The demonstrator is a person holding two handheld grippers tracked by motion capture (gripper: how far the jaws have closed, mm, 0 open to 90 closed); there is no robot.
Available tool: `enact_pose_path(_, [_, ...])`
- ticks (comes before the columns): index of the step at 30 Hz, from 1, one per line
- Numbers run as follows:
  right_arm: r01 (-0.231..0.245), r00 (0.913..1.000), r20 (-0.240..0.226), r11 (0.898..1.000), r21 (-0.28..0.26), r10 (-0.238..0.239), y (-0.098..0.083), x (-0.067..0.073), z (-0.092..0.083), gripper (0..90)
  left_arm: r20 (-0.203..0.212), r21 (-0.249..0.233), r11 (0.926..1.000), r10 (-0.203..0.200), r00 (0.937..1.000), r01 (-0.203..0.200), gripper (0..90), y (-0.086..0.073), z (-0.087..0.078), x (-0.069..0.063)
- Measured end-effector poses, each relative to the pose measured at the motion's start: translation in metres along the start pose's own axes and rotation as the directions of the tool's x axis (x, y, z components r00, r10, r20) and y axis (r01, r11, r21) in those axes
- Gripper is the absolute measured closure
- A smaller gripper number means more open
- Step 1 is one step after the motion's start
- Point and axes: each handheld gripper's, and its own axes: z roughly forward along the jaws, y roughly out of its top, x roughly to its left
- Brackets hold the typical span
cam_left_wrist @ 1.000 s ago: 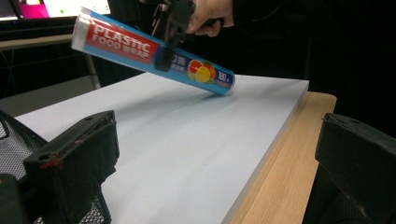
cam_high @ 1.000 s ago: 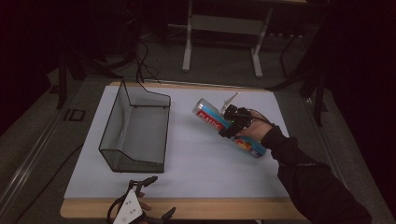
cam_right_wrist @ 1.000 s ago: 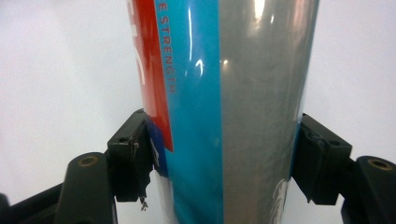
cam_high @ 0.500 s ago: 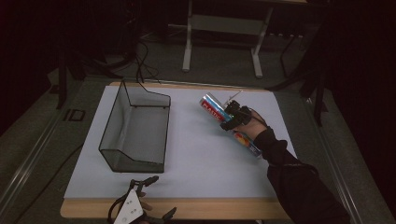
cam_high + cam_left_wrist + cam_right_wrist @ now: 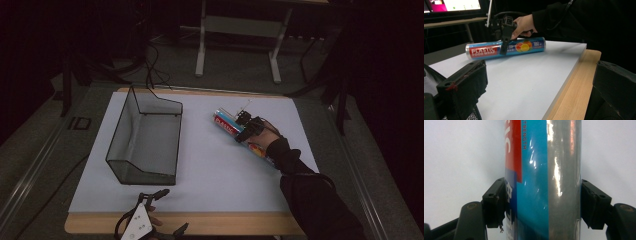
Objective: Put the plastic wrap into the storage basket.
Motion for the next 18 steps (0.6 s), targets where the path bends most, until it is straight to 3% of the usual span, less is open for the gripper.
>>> enact_pose_path(11, [0.007,0.9999,-0.011,1.000,0.017,-0.007,-0.0002,0.0000,0.0058,31.0,0.009,0.003,1.0000,0.004,1.0000,-0.004,0.2,-0.0002,0.0007,-0.0012])
enact_pose_path(15, [0.009,0.9992,-0.039,1.000,0.010,-0.008,-0.0002,-0.0011,0.0037,13.5,0.008,0.008,0.9999,0.008,0.9999,-0.008,0.2,-0.0003,0.0009,-0.0012])
enact_pose_path(18, [0.002,0.9983,-0.059,1.000,0.024,-0.001,-0.0009,-0.0057,-0.0019,10.2,0.008,0.010,0.9999,0.009,0.9999,-0.009,0.2,-0.0002,0.0012,-0.0013])
